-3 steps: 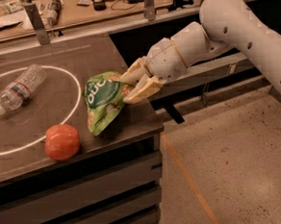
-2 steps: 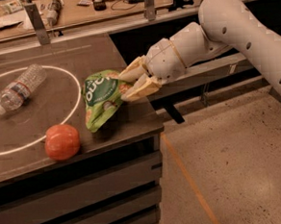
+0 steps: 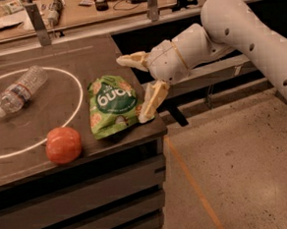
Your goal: Move green rice chip bag near apple
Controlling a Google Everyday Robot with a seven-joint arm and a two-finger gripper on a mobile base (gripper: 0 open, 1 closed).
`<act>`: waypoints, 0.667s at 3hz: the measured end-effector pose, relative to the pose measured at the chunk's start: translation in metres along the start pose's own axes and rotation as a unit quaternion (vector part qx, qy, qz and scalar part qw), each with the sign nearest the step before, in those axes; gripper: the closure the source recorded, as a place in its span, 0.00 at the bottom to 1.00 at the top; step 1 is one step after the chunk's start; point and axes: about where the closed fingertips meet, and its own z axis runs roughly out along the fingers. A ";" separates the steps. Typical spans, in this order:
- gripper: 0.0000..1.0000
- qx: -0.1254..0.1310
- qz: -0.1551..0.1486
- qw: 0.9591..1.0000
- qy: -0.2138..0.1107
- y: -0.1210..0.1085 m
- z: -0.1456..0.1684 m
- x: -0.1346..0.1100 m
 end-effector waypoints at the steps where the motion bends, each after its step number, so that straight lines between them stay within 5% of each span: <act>1: 0.00 0.000 0.000 1.000 0.000 0.000 0.000 0.000; 2: 0.00 0.016 0.001 1.000 0.011 0.000 -0.013 -0.004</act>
Offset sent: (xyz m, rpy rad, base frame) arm 0.0001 -0.0269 0.0242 -0.0151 -0.0434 -0.0837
